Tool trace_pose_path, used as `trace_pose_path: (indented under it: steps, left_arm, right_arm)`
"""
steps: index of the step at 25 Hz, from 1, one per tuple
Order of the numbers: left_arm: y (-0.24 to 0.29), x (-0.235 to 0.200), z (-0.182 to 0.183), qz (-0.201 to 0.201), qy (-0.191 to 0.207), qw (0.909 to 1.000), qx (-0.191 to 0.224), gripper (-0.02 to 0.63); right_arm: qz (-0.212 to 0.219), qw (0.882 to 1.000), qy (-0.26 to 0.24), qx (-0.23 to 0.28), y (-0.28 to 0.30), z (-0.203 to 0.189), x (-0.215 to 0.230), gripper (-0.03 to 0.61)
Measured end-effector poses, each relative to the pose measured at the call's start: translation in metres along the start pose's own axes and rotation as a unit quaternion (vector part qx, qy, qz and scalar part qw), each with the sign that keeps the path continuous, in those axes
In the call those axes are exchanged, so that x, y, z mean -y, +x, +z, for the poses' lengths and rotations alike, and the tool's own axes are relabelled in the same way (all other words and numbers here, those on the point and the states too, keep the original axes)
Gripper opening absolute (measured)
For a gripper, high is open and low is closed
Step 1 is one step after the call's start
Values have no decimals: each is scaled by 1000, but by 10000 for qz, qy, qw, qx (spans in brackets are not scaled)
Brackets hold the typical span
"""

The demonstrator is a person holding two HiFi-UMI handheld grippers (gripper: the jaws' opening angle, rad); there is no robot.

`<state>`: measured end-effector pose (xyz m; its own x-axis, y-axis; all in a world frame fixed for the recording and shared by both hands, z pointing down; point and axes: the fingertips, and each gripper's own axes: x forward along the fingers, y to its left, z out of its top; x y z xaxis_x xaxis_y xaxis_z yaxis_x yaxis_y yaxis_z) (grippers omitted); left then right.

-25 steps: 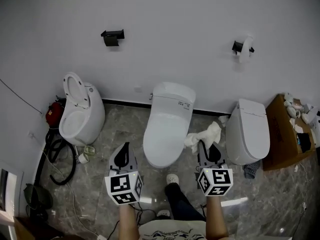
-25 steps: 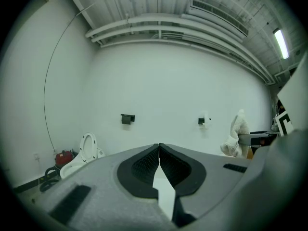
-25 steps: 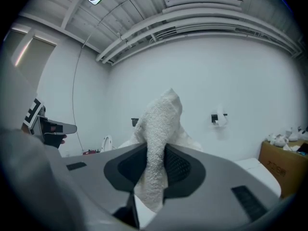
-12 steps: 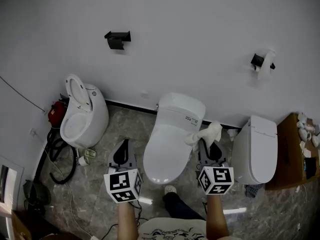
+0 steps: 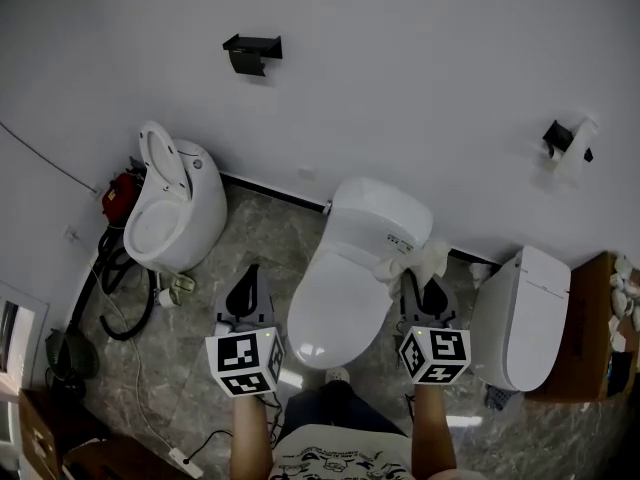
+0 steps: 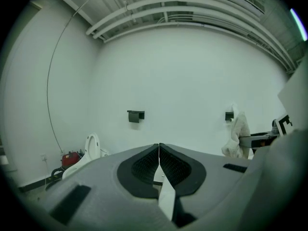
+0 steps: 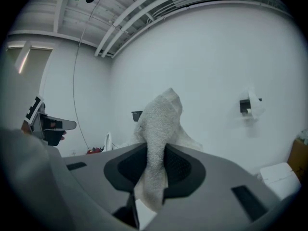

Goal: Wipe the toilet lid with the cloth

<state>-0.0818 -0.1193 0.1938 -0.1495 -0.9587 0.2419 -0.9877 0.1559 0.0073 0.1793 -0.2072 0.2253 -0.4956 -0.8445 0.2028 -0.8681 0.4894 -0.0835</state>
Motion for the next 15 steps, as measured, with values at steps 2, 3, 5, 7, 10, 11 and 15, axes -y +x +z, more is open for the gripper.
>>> trace_pose_path:
  steps: [2, 3, 5, 7, 10, 11, 15]
  left_arm:
    - [4, -8, -6, 77, -7, 9999, -80, 9]
    - [7, -12, -8, 97, 5, 9999, -106, 9]
    - [13, -18, -12, 91, 24, 9998, -158, 9]
    - [20, -24, -15, 59, -2, 9997, -217, 9]
    - [32, -30, -19, -2, -7, 9995, -308, 9]
    - [36, -31, -20, -18, -10, 9995, -330, 9]
    - [53, -38, -26, -104, -26, 9992, -380, 9]
  right_arm:
    - [53, 9999, 27, -105, 10, -9, -5, 89]
    - [73, 9998, 36, -154, 15, -13, -7, 89]
    - [84, 9997, 46, -234, 23, -18, -11, 89]
    - [69, 9995, 55, -295, 31, -22, -14, 89]
    - [17, 9993, 76, -368, 41, -26, -16, 89]
    - [-3, 9992, 80, -397, 45, -28, -16, 89]
    - [-101, 9986, 130, -497, 61, -39, -18, 89]
